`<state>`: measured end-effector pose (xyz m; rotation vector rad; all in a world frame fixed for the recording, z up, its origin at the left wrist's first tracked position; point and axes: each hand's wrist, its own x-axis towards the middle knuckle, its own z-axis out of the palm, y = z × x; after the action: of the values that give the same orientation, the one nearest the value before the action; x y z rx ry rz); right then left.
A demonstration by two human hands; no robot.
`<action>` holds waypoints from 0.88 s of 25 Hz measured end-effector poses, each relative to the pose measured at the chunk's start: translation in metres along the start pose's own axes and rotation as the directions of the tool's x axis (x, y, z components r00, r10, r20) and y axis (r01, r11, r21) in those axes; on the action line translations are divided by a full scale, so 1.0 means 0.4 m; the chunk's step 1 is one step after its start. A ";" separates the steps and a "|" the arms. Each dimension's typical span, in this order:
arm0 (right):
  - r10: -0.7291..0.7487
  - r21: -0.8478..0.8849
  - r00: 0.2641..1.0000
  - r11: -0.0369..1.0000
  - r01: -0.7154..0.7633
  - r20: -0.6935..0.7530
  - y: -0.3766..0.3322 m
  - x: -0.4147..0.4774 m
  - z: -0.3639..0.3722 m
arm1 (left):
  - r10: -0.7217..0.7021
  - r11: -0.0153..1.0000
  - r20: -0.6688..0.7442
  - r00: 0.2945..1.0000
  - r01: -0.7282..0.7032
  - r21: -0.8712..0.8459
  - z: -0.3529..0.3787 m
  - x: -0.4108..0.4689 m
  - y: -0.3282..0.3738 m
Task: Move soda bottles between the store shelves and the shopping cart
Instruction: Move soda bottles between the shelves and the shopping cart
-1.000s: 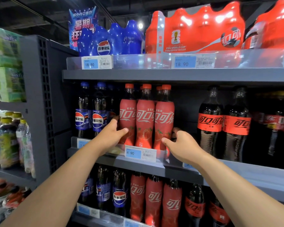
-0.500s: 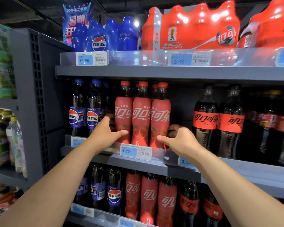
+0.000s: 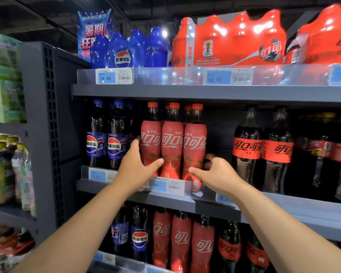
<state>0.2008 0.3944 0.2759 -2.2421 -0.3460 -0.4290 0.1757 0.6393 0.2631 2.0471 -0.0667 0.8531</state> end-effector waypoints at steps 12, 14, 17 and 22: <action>-0.174 -0.136 0.980 0.978 0.160 -0.100 -0.040 -0.104 -0.017 | 0.123 0.989 -0.231 0.965 -0.099 0.113 0.053 -0.085 0.055; -0.295 -0.050 0.924 0.955 0.292 -0.244 -0.034 -0.171 -0.058 | 0.315 0.947 -0.313 0.896 -0.277 0.160 0.050 -0.108 0.087; -0.409 -0.091 0.724 0.895 0.436 -0.556 0.023 -0.264 -0.163 | 0.615 0.787 -0.241 0.751 -0.601 0.136 0.081 -0.154 0.161; -0.137 -0.024 0.839 0.989 0.147 -0.526 0.150 -0.298 -0.311 | 0.456 0.884 0.163 0.875 -0.424 -0.195 0.225 -0.212 0.290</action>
<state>0.0921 0.2484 0.2628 -1.9831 -0.2207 -1.0899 0.1195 0.4793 0.2632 1.9935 -0.7202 0.8731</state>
